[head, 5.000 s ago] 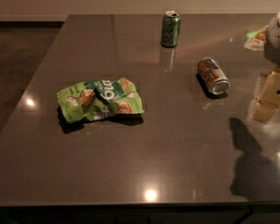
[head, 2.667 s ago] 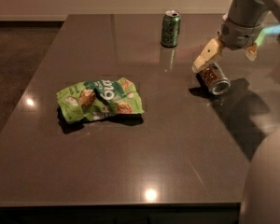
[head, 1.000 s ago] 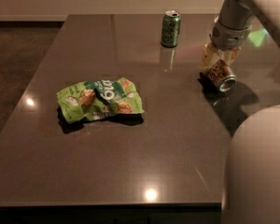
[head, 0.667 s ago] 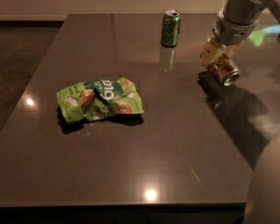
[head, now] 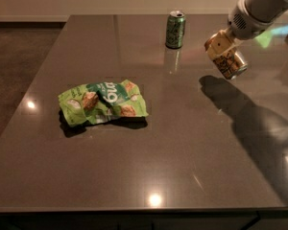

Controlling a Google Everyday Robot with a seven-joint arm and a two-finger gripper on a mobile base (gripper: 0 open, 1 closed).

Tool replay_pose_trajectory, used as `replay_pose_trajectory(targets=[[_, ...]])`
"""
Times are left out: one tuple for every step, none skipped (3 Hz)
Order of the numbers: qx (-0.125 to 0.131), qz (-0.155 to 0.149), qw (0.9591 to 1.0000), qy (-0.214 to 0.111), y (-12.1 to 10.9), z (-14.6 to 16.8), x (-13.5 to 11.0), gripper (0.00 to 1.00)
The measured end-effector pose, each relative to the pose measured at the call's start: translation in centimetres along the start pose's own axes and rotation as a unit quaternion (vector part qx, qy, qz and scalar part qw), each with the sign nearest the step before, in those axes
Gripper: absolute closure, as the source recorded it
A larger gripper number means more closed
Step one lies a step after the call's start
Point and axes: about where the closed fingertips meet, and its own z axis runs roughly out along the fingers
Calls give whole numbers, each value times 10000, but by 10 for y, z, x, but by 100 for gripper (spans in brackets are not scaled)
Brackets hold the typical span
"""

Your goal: Place orange can upright

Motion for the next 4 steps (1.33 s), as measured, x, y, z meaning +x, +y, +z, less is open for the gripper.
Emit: replay_pose_trajectory(targets=[[-84,-250,9970,-730,7,-9,-3,100],[-108,-432,9886,-1436,12,-15,-3,100],[-31,-537,9700,-2372,17,-15,0,100],[109,-399,9444,-3262,8,-18,-1,100]])
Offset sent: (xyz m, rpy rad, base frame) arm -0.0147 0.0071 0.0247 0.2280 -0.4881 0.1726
